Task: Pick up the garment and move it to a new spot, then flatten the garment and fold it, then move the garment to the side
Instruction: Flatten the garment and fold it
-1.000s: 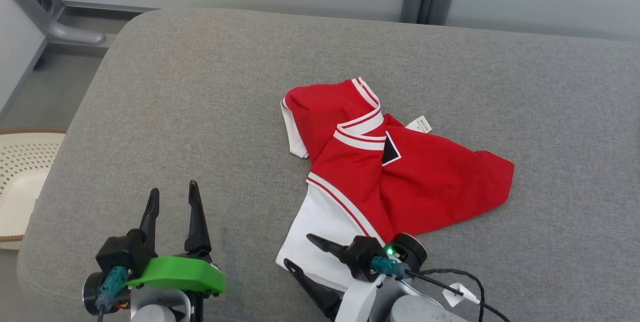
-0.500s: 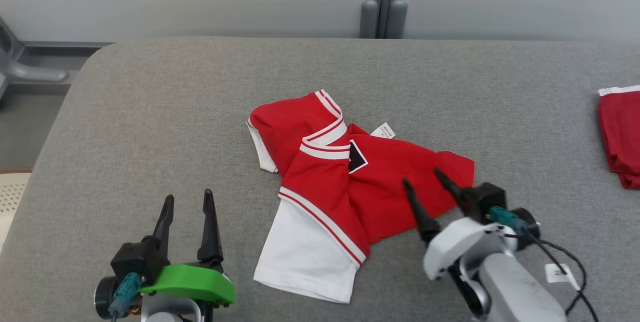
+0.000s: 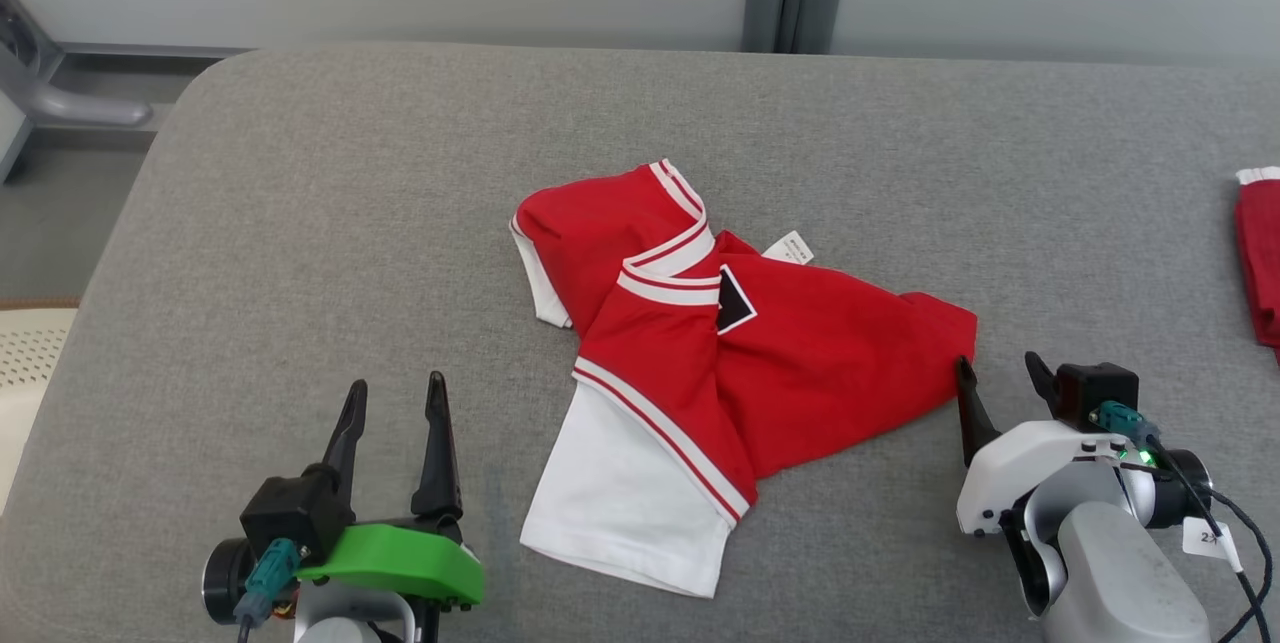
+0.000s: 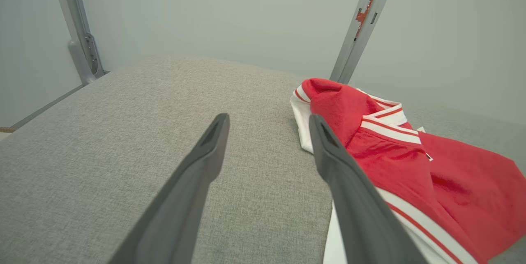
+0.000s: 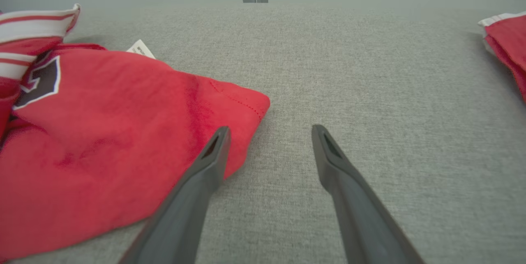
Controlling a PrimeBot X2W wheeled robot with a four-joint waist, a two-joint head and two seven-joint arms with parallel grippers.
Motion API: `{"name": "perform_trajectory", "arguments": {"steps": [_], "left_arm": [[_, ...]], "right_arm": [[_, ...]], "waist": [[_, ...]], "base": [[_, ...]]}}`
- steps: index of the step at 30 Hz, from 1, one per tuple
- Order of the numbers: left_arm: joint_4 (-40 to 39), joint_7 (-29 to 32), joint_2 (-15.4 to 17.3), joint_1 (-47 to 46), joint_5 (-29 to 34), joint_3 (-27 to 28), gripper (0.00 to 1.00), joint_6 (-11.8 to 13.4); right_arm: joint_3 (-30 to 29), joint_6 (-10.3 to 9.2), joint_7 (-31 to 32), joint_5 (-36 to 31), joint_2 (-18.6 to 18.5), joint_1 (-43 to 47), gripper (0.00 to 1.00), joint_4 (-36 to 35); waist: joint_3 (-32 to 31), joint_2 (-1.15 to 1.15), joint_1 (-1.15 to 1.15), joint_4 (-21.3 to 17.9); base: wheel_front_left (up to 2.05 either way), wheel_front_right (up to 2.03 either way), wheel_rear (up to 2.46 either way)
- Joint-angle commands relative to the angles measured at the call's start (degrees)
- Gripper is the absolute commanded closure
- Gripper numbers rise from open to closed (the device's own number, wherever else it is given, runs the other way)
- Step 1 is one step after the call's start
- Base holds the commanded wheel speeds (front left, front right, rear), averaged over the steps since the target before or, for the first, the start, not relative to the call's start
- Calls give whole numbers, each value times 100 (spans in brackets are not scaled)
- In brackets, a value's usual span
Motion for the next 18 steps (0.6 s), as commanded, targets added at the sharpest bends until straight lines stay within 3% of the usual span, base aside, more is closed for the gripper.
{"name": "perform_trajectory", "arguments": {"steps": [1, 7, 8, 9, 10, 12, 18], "left_arm": [[11, -1, 13, -104, 35, 13, 0, -14], [31, -1, 13, -135, 31, 87, 0, -6], [31, -1, 13, -142, 27, 93, 0, -3], [27, -1, 13, -147, 24, 99, 0, 1], [21, -1, 13, -151, 23, 105, 0, 5], [1, -1, 13, -153, 16, 115, 0, 15], [-29, -1, 13, -131, -9, 107, 0, 20]], "right_arm": [[-12, -11, 32, -64, -4, -129, 0, 126], [107, -11, 117, -23, 8, -551, 4, 816], [114, -11, 94, -22, 8, -609, 63, 898], [122, -11, 87, -24, 12, -652, 68, 964], [130, -11, 69, -29, 15, -696, 83, 1020], [145, -11, 18, -28, 17, -810, 100, 1121], [16, -12, -132, -256, -244, -990, 100, 1041]], "waist": [[98, 0, 0, 115], [156, 0, 0, 209], [159, 0, 0, 212], [162, 0, 0, 211], [162, 0, 0, 206], [162, 0, 0, 172], [183, 0, 0, -50]], "base": [[0, 0, 0], [0, 0, 0], [0, 0, 0], [0, 0, 0], [0, 0, 0], [0, 0, 0], [0, 0, 0]]}}
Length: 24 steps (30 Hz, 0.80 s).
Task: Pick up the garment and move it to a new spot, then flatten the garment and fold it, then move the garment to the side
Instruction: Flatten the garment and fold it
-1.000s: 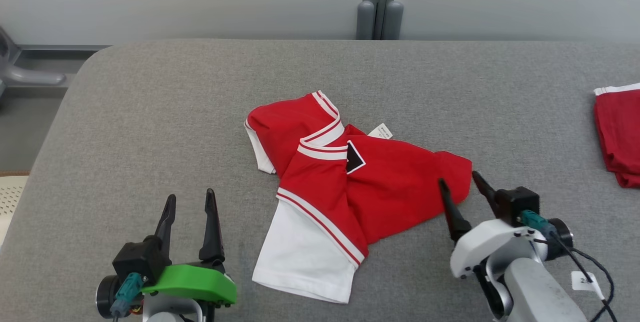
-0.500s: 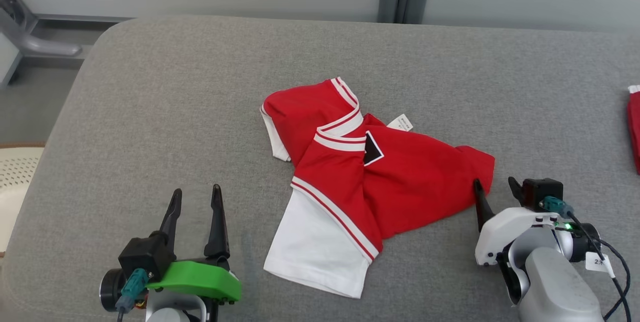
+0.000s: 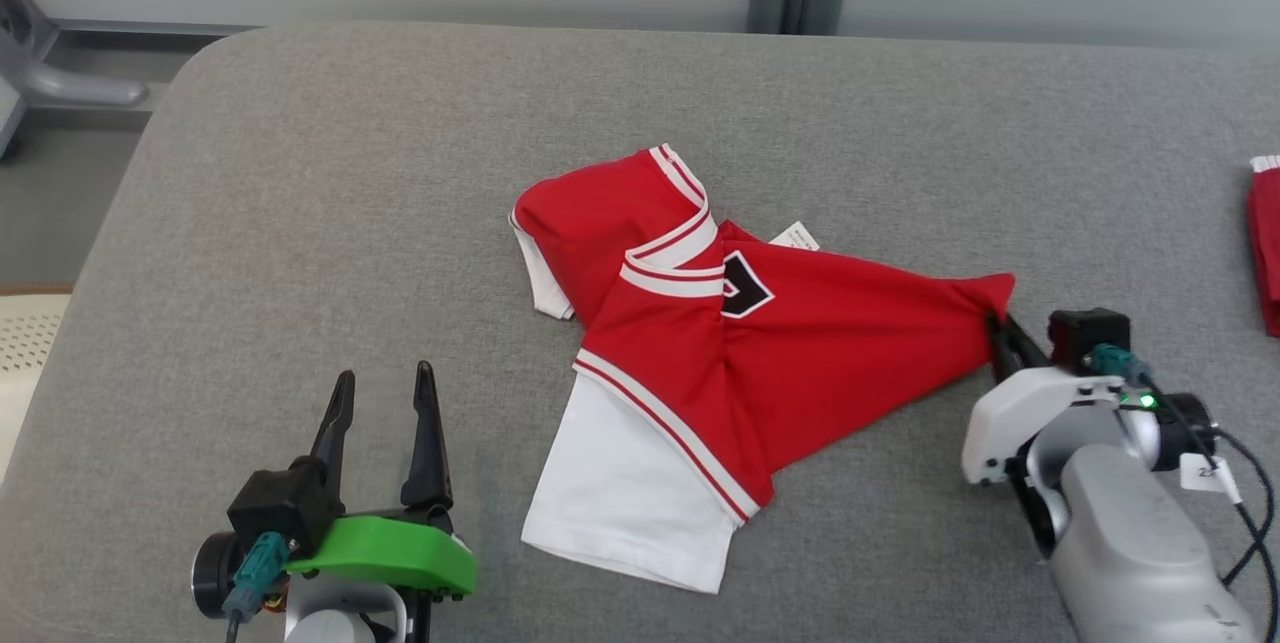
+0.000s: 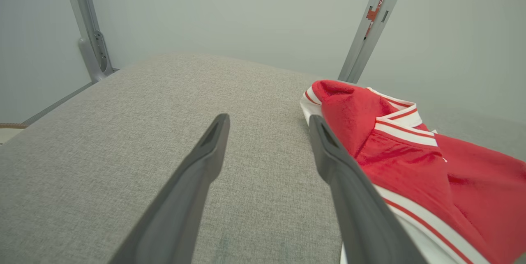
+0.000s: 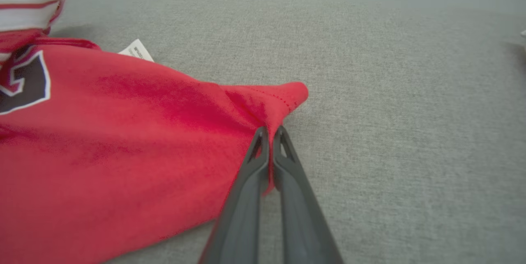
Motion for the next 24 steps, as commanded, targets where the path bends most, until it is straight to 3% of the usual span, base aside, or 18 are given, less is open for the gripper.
{"name": "perform_trajectory", "arguments": {"steps": [1, 6, 10, 11, 12, 13, 18, 24], "left_arm": [[-13, -1, 13, -67, -23, 15, 0, 10], [-45, -1, 13, -84, -39, 8, 0, 33], [-64, -1, 13, -93, -41, 2, 0, 33], [-62, -1, 13, -97, -38, 3, 0, 27], [-61, -1, 13, -110, -36, -3, 0, 21], [-62, -1, 13, -118, -35, -2, 0, 26], [-61, -1, 13, -159, -8, 26, 0, 18], [8, -1, 13, -218, 21, -91, 0, -79]], "right_arm": [[-120, -13, -50, -159, -203, -73, 100, -85], [-1017, -13, -89, -749, -441, 171, 100, -570], [-1807, -12, -7, -1422, -325, 485, 100, -1086], [-1929, -12, 31, -1537, -249, 558, 91, -1170], [-2064, -12, 75, -1685, -173, 653, 56, -1257], [-2137, -12, 75, -1790, -129, 714, 0, -1316], [-2351, -12, 53, -1962, 104, 920, 0, -1432], [-1862, -12, -90, -1303, 154, 1007, 0, -1536]], "waist": [[15, 0, 0, -121], [49, 0, 0, -310], [114, 0, 0, -435], [130, 0, 0, -455], [148, 0, 0, -474], [163, 0, 0, -488], [212, 0, 0, -558], [166, 0, 0, -612]], "base": [[0, 0, 0], [0, 0, 0], [0, 0, 0], [0, 0, 0], [0, 0, 0], [0, 0, 0], [0, 0, 0], [0, 0, 0]]}}
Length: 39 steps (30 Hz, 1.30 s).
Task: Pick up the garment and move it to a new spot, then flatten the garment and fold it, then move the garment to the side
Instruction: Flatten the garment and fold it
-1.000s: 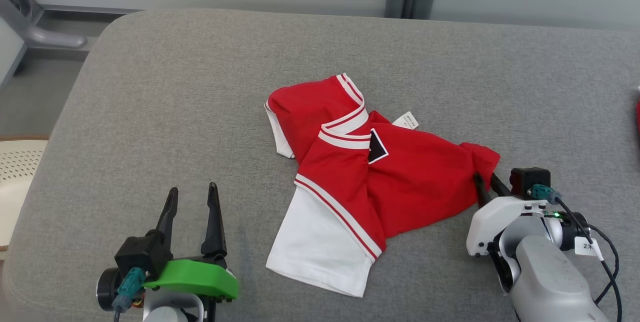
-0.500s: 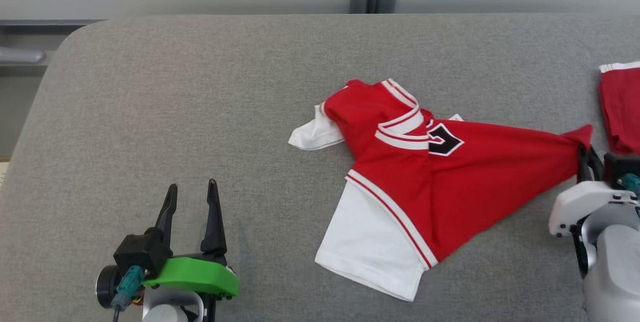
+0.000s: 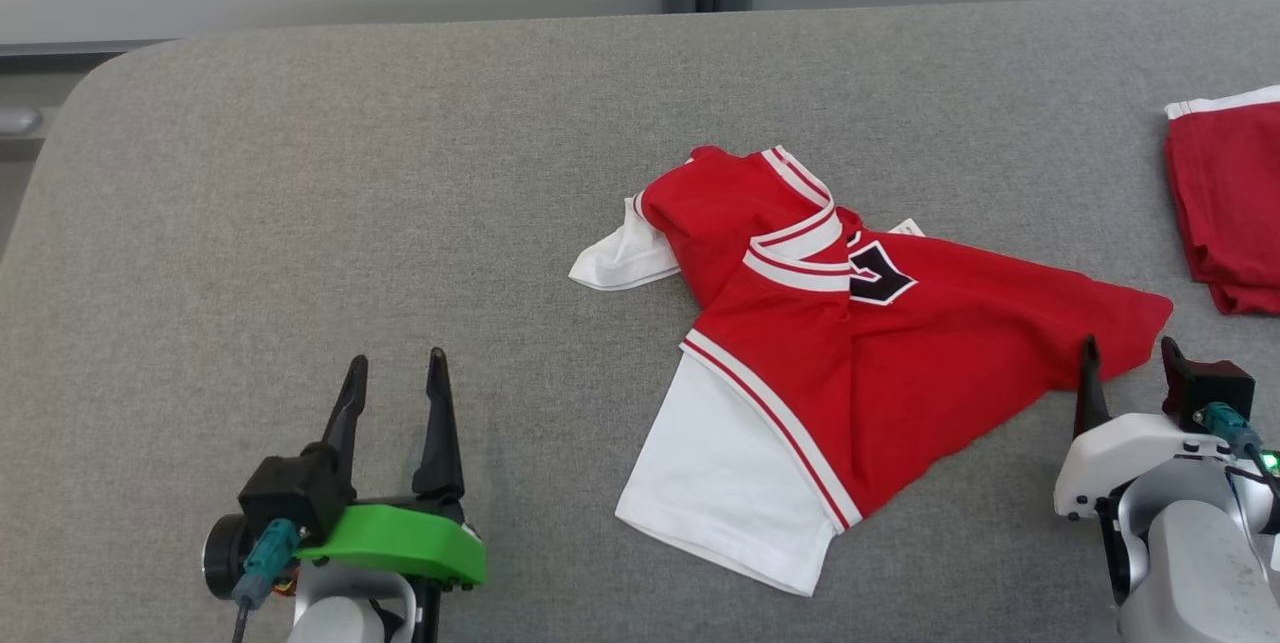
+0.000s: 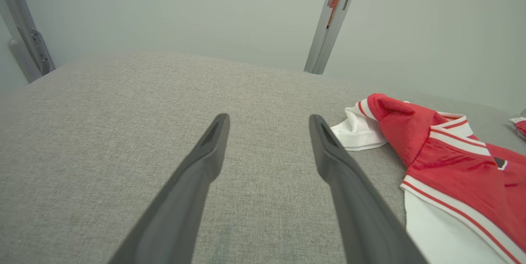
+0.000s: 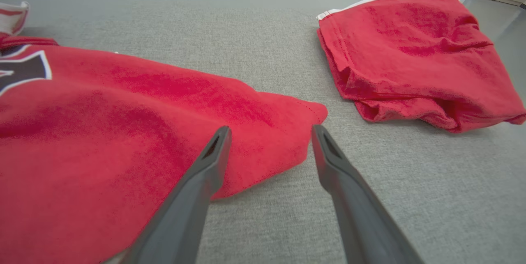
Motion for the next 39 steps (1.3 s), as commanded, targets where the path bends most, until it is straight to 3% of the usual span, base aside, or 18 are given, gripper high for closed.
{"name": "perform_trajectory", "arguments": {"steps": [1, 5, 10, 18, 29, 39], "left_arm": [[38, -1, 13, -118, 33, -74, 0, -62], [237, -1, 13, -255, 20, -607, 0, -303], [690, 141, 16, -749, -35, -1663, 0, -644], [1331, 647, 20, -1980, -412, -2946, 0, -789], [2198, 1021, 22, -3072, -1371, -4195, 0, -184], [2939, 1327, 23, -3590, -2176, -4786, 0, 568]], "right_arm": [[124, -11, -46, 134, -11, 62, 0, -104], [510, -11, -59, 481, -11, 184, 0, -432], [918, -11, -62, 805, -10, 322, 0, -886], [1344, -11, -64, 1150, -10, 315, 0, -1370], [1656, -11, -64, 1478, -6, 202, 0, -1694], [1739, -11, -65, 1562, -5, 228, 0, -1761]], "waist": [[-28, 0, 0, -12], [-86, 0, 0, -32], [-101, 0, 0, -73], [160, 0, 0, -397], [578, 0, 0, -1213], [645, 0, 0, -1678]], "base": [[0, 0, 0], [0, 0, 0], [0, 0, 0], [0, 0, 0], [0, 0, 0], [0, 0, 0]]}}
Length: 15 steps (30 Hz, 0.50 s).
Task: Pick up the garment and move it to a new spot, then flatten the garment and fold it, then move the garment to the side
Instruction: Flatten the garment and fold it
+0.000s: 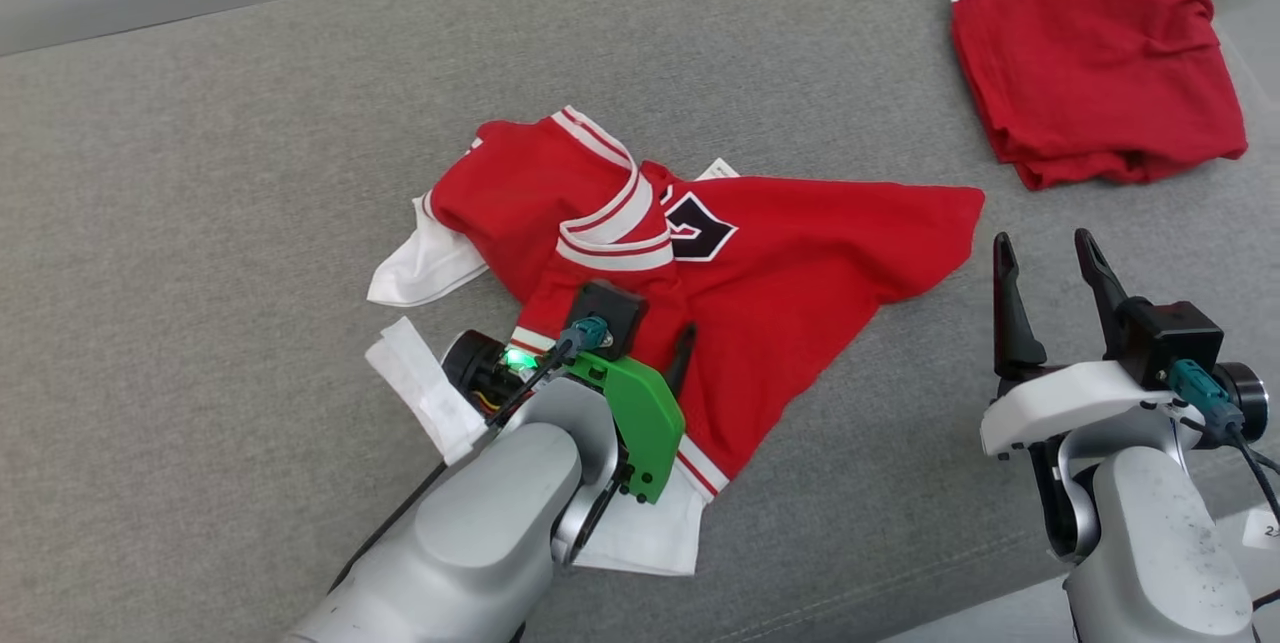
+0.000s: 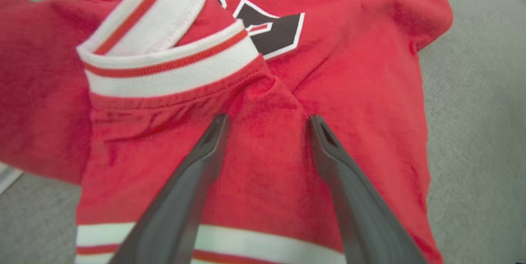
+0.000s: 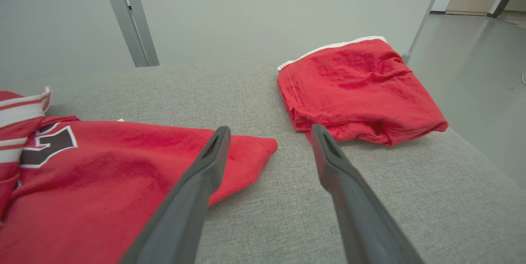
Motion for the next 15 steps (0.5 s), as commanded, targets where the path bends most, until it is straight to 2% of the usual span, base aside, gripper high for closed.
{"name": "perform_trajectory", "arguments": {"steps": [1, 2, 3, 4, 5, 11, 15], "left_arm": [[112, 21, 34, -145, -111, -53, 0, 100], [196, 14, 35, -188, -151, -109, 2, 175], [250, -8, 35, -217, -166, -151, 22, 232], [321, -38, 34, -257, -196, -201, 85, 295], [379, -62, 34, -277, -227, -240, 100, 330], [633, -546, 40, -368, -459, -317, 100, 472], [838, -943, 35, -600, -607, -139, 100, 553]], "right_arm": [[31, -11, -15, 22, -8, -7, 0, -32], [45, -11, -16, 35, -7, -4, 0, -41], [51, -11, -15, 38, -7, 2, 0, -50], [53, -11, -15, 43, -8, 12, 0, -64], [49, -11, -15, 49, -8, 24, 0, -75], [-108, -11, -15, -51, -8, 127, 0, -143], [-168, -11, -15, -95, -10, 162, 0, -200]], "waist": [[68, 0, 0, -156], [64, 0, 0, -173], [61, 0, 0, -182], [57, 0, 0, -188], [53, 0, 0, -186], [-49, 0, 0, -5], [-135, 0, 0, 142]], "base": [[0, 0, 0], [0, 0, 0], [0, 0, 0], [0, 0, 0], [0, 0, 0], [0, 0, 0], [0, 0, 0]]}}
